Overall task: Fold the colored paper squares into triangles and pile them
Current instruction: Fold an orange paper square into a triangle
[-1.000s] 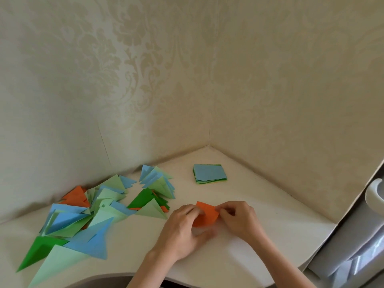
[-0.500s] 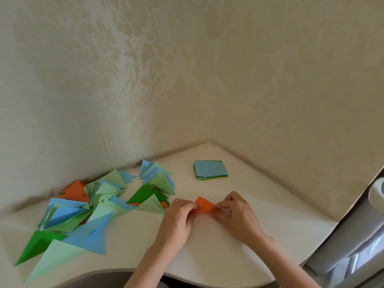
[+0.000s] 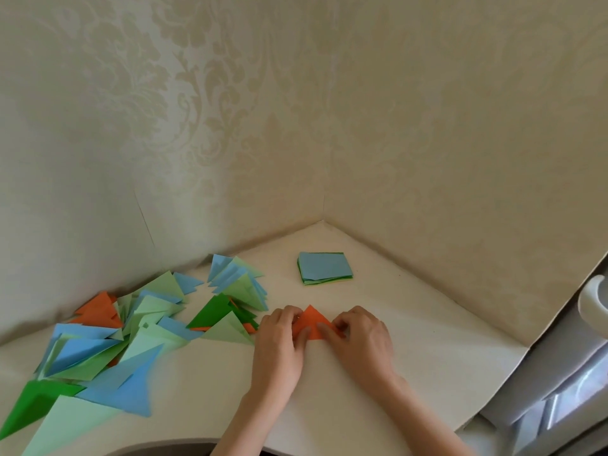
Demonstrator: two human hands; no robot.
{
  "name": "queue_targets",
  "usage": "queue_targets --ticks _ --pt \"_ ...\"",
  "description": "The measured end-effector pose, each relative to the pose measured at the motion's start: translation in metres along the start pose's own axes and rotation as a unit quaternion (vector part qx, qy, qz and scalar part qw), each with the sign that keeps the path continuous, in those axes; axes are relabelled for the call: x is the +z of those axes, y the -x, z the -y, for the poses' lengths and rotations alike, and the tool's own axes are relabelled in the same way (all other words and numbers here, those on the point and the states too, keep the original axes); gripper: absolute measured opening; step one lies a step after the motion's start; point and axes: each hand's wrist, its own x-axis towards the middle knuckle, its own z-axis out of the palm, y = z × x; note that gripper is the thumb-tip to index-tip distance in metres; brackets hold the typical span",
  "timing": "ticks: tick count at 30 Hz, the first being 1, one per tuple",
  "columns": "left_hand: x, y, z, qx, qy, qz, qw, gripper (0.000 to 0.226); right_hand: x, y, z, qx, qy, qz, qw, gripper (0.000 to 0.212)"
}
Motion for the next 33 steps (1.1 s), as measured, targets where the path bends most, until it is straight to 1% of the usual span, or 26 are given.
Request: queue_targets --ticks 6,10,14,16,19,23,25,28,30,32,33 --pt "0.004 0.001 0.005 -0.021 0.018 -0.028 0.999 0.025 0.005 -0.001 -0.002 0.015 0.024 0.0 1.0 0.028" --pt "0.003 -0.001 0.006 -0.041 0.033 -0.019 0.998 0.021 0.003 -0.002 -0.001 0.023 0.003 -0.004 1.0 0.026" --pt "-0.002 -0.005 0.006 -0.078 0.073 -0.005 0.994 0.019 -0.001 -0.01 0.002 0.055 -0.027 0.038 0.997 0.027" --pt "-0.004 -0.005 0.007 -0.085 0.083 0.001 0.993 0.022 -0.003 -0.012 0.0 0.065 -0.046 0.053 0.995 0.025" --pt "-0.006 -0.006 0.008 -0.097 0.089 0.01 0.991 0.026 -0.006 -0.012 -0.006 0.065 -0.086 0.06 0.992 0.021" --pt "-0.01 -0.004 0.007 -0.091 0.082 0.006 0.992 0.023 -0.006 -0.009 -0.01 0.051 -0.106 0.055 0.992 0.018" --pt "-0.012 -0.003 0.006 -0.089 0.068 0.01 0.994 0.025 -0.004 -0.007 -0.008 0.043 -0.103 0.048 0.993 0.017" --pt "-0.016 -0.001 -0.001 -0.086 0.029 0.027 0.996 0.042 -0.003 -0.003 -0.005 0.036 -0.088 0.038 0.995 0.014" --pt "-0.018 0.0 -0.008 -0.068 -0.02 0.048 0.996 0.048 -0.003 -0.002 -0.005 0.032 -0.084 0.029 0.996 0.013" --pt "-0.017 0.001 -0.014 -0.056 -0.074 0.06 0.994 0.043 -0.002 0.0 -0.006 0.026 -0.086 0.022 0.996 0.013" --pt "-0.016 0.001 -0.017 -0.05 -0.099 0.056 0.992 0.034 -0.002 0.001 -0.006 0.023 -0.088 0.019 0.996 0.013"
